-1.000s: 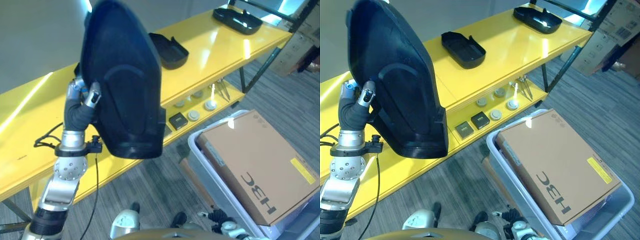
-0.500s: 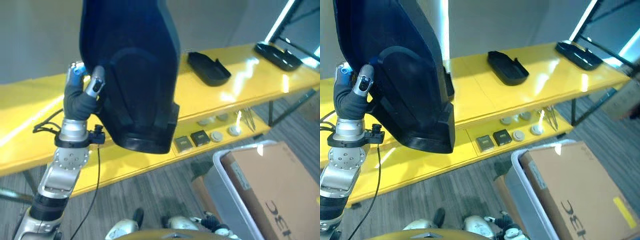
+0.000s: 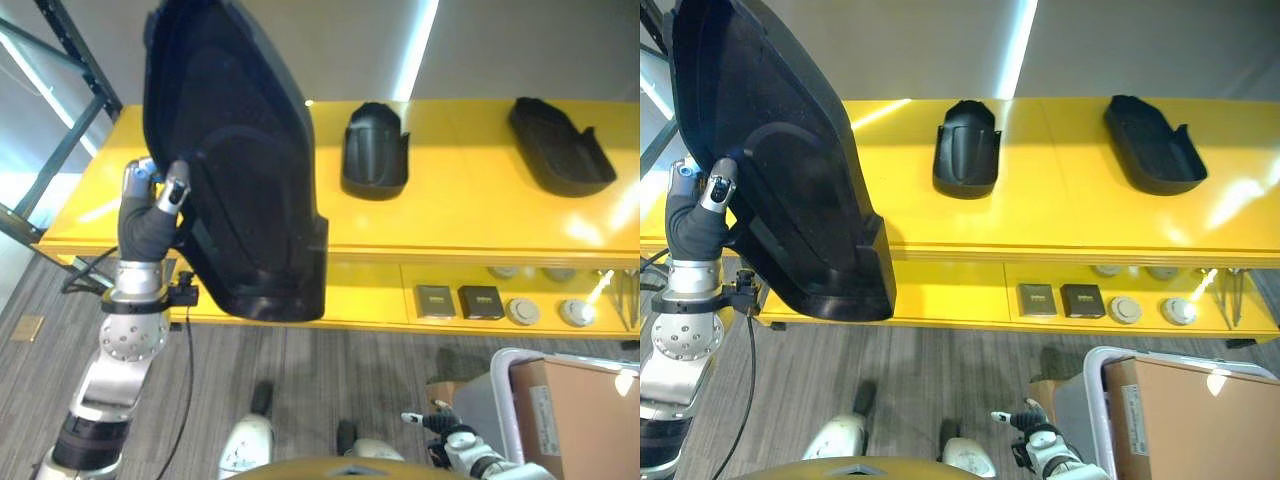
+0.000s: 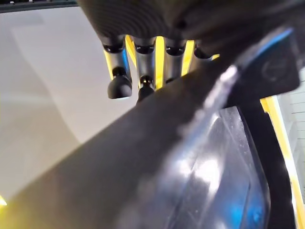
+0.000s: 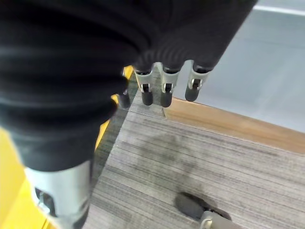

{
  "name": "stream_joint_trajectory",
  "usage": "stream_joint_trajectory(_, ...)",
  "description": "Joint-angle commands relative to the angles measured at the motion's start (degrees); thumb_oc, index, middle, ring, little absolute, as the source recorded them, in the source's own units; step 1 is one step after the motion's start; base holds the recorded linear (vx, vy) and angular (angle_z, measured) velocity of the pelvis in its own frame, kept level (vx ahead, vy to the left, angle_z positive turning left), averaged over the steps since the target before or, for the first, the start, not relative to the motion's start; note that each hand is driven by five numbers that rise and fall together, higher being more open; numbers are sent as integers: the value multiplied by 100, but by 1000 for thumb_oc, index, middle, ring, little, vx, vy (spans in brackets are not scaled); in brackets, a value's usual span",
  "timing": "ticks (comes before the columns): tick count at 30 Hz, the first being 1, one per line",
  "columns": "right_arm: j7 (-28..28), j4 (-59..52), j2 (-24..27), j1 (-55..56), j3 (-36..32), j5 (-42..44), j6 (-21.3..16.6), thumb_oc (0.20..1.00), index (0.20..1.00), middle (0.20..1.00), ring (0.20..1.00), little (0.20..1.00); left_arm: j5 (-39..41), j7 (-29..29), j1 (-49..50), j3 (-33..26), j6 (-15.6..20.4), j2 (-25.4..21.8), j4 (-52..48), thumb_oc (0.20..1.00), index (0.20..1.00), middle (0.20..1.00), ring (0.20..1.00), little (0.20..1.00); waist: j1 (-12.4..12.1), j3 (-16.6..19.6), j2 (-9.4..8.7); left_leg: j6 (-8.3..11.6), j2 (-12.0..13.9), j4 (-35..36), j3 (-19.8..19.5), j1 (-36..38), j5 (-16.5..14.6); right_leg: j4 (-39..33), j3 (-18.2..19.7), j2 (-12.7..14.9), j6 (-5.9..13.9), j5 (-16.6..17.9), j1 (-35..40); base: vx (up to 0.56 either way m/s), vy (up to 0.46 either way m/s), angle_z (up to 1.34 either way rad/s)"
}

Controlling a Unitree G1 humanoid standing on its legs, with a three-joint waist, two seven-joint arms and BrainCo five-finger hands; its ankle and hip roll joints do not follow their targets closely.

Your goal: Move parts from the plastic box to the shelf.

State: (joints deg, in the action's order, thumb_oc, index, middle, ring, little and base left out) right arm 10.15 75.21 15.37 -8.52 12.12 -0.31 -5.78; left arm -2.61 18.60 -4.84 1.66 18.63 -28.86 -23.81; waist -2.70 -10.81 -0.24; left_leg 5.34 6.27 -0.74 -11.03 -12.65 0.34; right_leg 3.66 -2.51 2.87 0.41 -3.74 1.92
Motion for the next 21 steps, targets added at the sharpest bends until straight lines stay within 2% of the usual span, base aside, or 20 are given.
stream_joint_trajectory(1, 72, 85, -175, 448, -73, 376, 16, 1000, 1000, 1000, 1000, 1000, 3, 306, 178, -598, 150, -221, -288, 200, 200, 200, 200, 200, -44, 409, 33, 112, 198, 303, 98, -311, 492, -50, -221, 233, 455, -553, 309, 285, 321, 1)
stream_joint_trajectory(3, 84, 124, -182, 510, -149, 445, 31, 1000, 1000, 1000, 1000, 1000, 10, 332, 238, -648, 155, -252, -248, 200, 200, 200, 200, 200, -98, 432, 53, 154, 210, 310, 17, -267, 555, -71, -202, 281, 492, -591, 438, 152, 199, -7)
stream_joint_trajectory(5, 90, 238, -239, 602, -233, 425, 88, 1000, 1000, 1000, 1000, 1000, 72, 338, 334, -751, 122, -345, -194, 200, 200, 200, 200, 200, -233, 548, 73, 140, 141, 278, -241, -133, 575, -47, -153, 452, 611, -648, 608, 202, 340, -11)
stream_joint_trajectory(7, 57, 263, -305, 689, -214, 333, 127, 1000, 1000, 1000, 1000, 1000, 16, 373, 302, -796, 90, -451, -116, 200, 200, 200, 200, 200, -252, 600, -2, 20, -4, 148, -260, -60, 513, 200, -98, 685, 762, -575, 621, 225, 409, -26)
stream_joint_trajectory(8, 86, 243, -315, 700, -252, 311, 136, 1000, 1000, 1000, 1000, 1000, -40, 413, 239, -766, 47, -511, -82, 200, 200, 200, 200, 200, -251, 636, -59, -71, -142, -7, -199, 9, 395, 470, -37, 845, 865, -365, 556, 188, 385, -12)
stream_joint_trajectory(9, 114, 206, -322, 658, -261, 302, 150, 1000, 1000, 1000, 1000, 1000, -76, 451, 186, -746, 48, -584, -40, 200, 200, 200, 200, 200, -247, 595, -99, -159, -290, -194, -113, 84, 255, 733, -55, 1091, 898, 148, 441, 153, 408, 0)
stream_joint_trajectory(10, 92, 132, -374, 619, -253, 333, 165, 1000, 1000, 1000, 1000, 1000, -36, 445, 205, -823, 67, -756, 5, 200, 200, 200, 200, 200, -227, 533, -103, -233, -364, -322, -51, 161, 170, 1020, -6, 1176, 886, 451, 256, 80, 344, -5)
stream_joint_trajectory(11, 39, 113, -452, 592, -215, 303, 192, 1000, 1000, 1000, 1000, 1000, -21, 429, 243, -911, 77, -829, 8, 200, 200, 200, 200, 200, -233, 494, -66, -285, -355, -335, 32, 237, 127, 1201, -152, 1236, 849, 555, 102, 134, 387, -42)
stream_joint_trajectory(12, 26, 51, -513, 540, -53, 178, 172, 1000, 1000, 1000, 1000, 1000, -75, 460, 165, -946, 60, -991, 52, 200, 200, 200, 200, 200, -196, 466, -82, -322, -416, -317, 52, 334, 62, 1237, -50, 815, 734, 157, -152, 133, 328, -66)
stream_joint_trajectory(13, 47, 41, -522, 521, 5, 182, 154, 1000, 1000, 1000, 1000, 1000, -34, 433, 89, -887, 74, -1023, 42, 200, 200, 200, 200, 200, -163, 474, -79, -347, -461, -233, -21, 346, 130, 1120, 83, 461, 695, -76, -313, 122, 213, -65)
stream_joint_trajectory(14, 49, 44, -525, 520, 5, 184, 152, 1000, 1000, 1000, 1000, 1000, -30, 431, 83, -884, 75, -1028, 49, 200, 200, 200, 200, 200, -164, 484, -80, -335, -445, -210, -25, 356, 120, 1149, 80, 449, 679, -110, -327, 81, 74, -40)
stream_joint_trajectory(15, 64, 43, -542, 539, 58, 254, 121, 1000, 1000, 1000, 1000, 1000, 30, 405, 27, -800, 102, -995, 92, 200, 200, 200, 200, 200, -132, 494, -98, -347, -524, -142, -103, 341, 166, 986, 213, 166, 590, -293, -393, 93, 49, 1)
stream_joint_trajectory(17, 36, 16, -590, 544, 138, 415, 49, 1000, 1000, 1000, 1000, 1000, 130, 361, -103, -693, 138, -844, 164, 200, 200, 200, 200, 200, -59, 475, -132, -323, -653, 2, -300, 390, 236, 630, 404, -137, 462, -346, -452, 133, 20, 50)
stream_joint_trajectory(19, 104, 44, -644, 486, 293, 445, 36, 1000, 1000, 1000, 1000, 1000, 208, 355, -50, -602, 178, -573, 85, 200, 200, 200, 200, 200, -122, 378, -213, -276, -736, 115, -537, 395, 345, 284, 448, -306, 253, -403, -327, 82, -175, 88)
stream_joint_trajectory(21, 105, 41, -633, 475, 294, 436, 32, 1000, 1000, 1000, 1000, 1000, 205, 361, 20, -621, 184, -508, 49, 200, 200, 200, 200, 200, -116, 368, -185, -233, -751, 193, -608, 368, 424, 125, 368, -314, 241, -349, -287, 3, -121, 59)
